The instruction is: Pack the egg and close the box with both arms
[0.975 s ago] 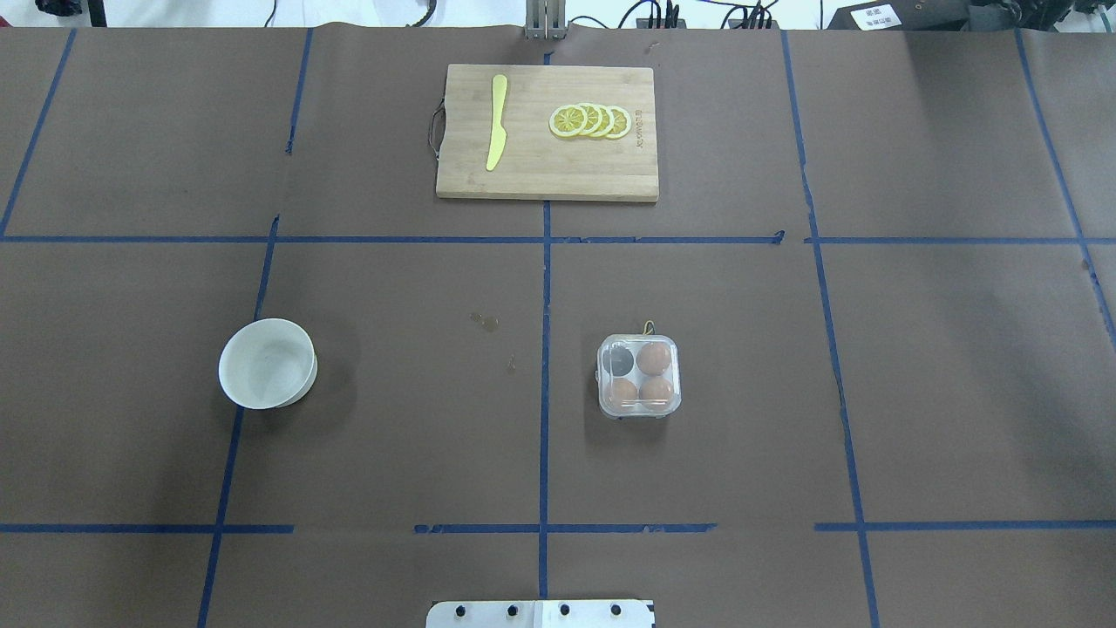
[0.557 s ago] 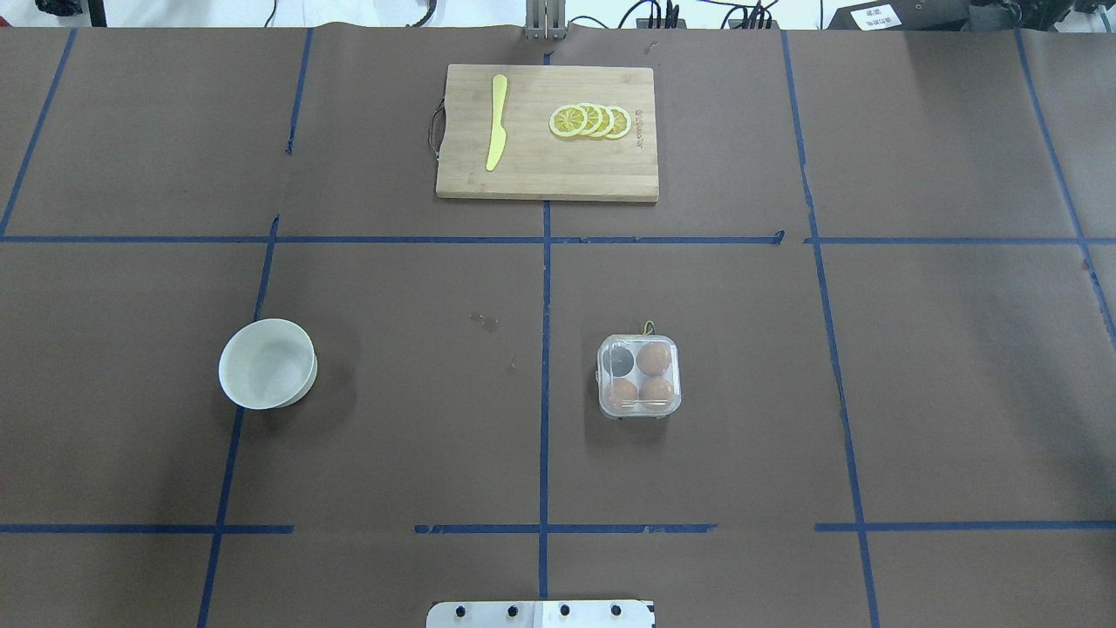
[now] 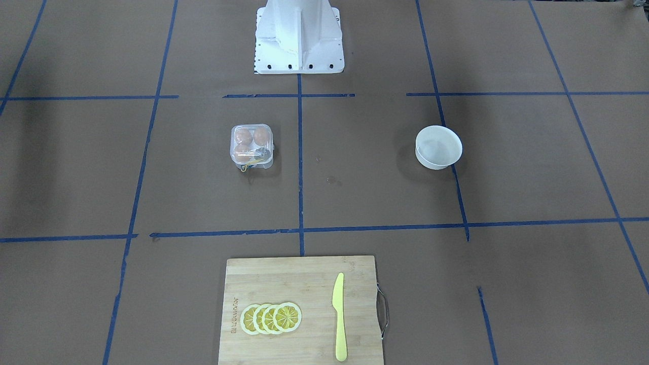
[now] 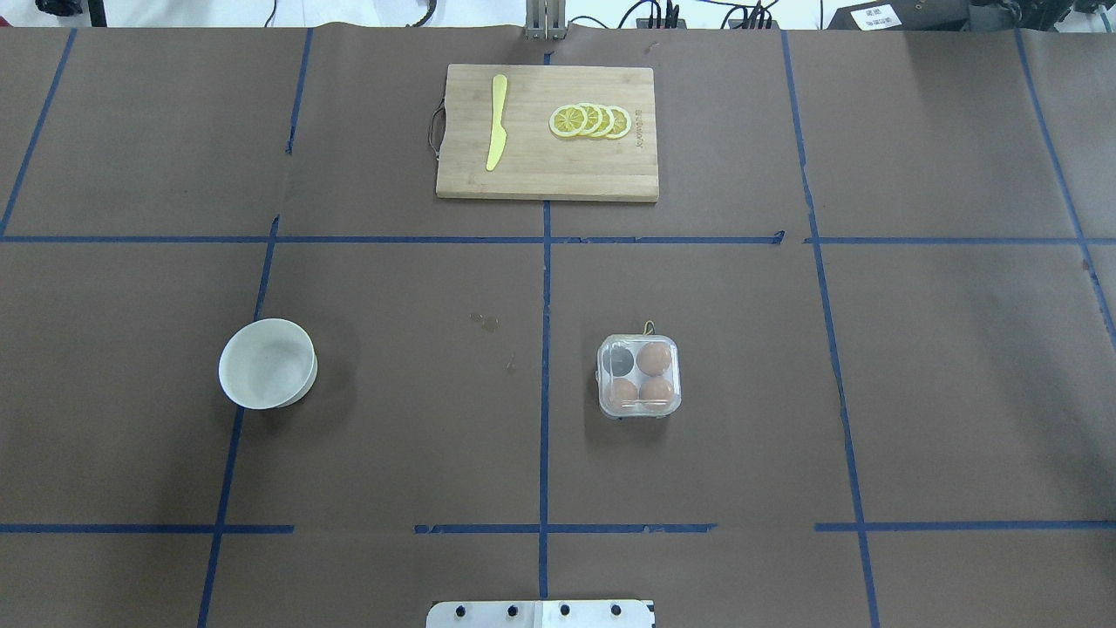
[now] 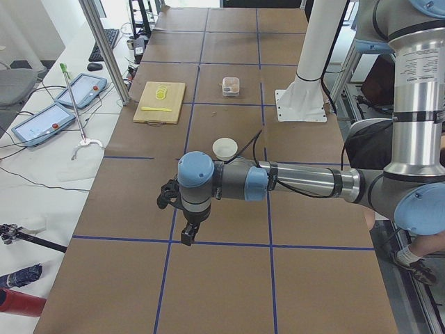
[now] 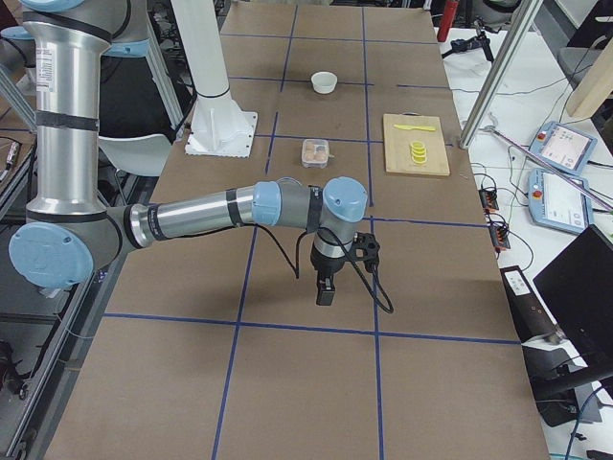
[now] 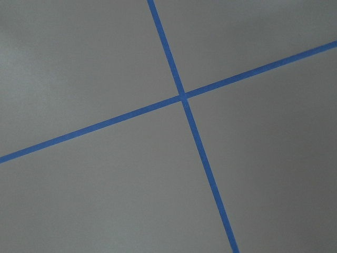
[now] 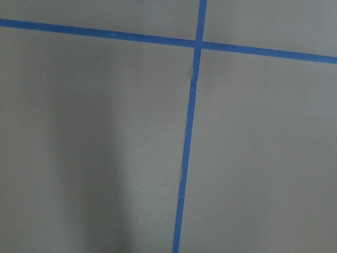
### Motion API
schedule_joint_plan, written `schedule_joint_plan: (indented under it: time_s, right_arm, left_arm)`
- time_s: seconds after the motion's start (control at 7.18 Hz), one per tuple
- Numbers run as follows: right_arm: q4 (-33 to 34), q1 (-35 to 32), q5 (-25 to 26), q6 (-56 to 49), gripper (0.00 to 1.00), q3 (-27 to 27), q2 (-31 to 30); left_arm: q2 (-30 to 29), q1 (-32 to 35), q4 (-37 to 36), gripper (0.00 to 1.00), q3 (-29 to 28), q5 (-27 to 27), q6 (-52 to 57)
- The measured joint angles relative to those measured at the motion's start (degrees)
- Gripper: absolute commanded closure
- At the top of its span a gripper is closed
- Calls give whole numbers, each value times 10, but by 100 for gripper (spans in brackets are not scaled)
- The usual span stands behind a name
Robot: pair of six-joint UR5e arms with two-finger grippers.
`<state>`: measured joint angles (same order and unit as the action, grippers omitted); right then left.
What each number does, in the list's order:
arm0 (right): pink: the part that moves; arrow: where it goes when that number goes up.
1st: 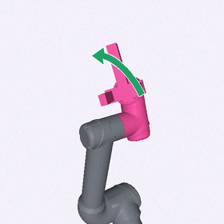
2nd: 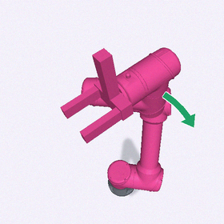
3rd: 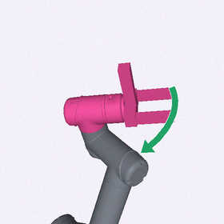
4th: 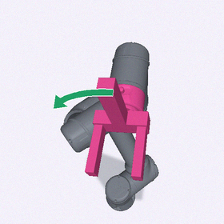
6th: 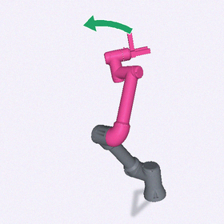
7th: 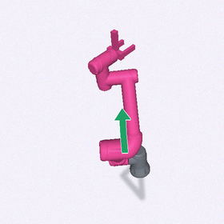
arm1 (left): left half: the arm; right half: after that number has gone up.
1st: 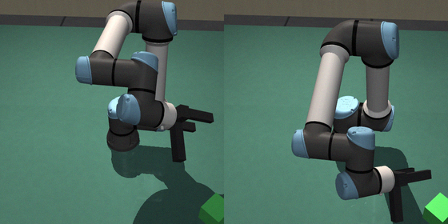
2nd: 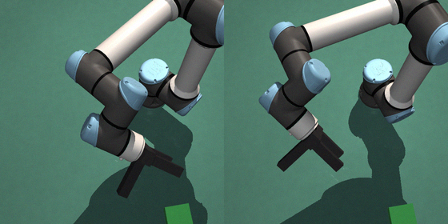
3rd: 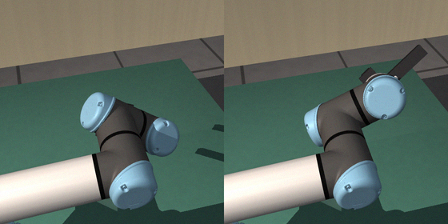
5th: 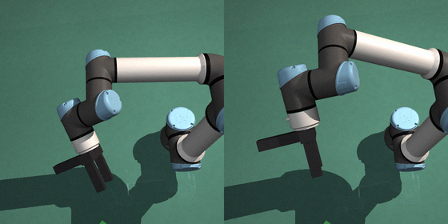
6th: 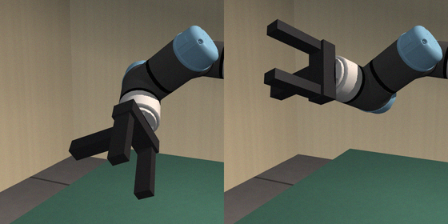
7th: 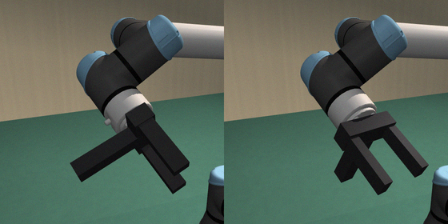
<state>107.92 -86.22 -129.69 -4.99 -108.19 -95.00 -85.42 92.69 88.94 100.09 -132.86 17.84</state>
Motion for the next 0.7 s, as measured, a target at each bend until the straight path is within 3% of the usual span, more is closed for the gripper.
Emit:
schedule_joint_plan:
  time_s: [0.7]
  right_arm:
    - [0,0,-18,1,0,3,1]
  left_arm:
    - [3,0,-1,0,-3,1,0]
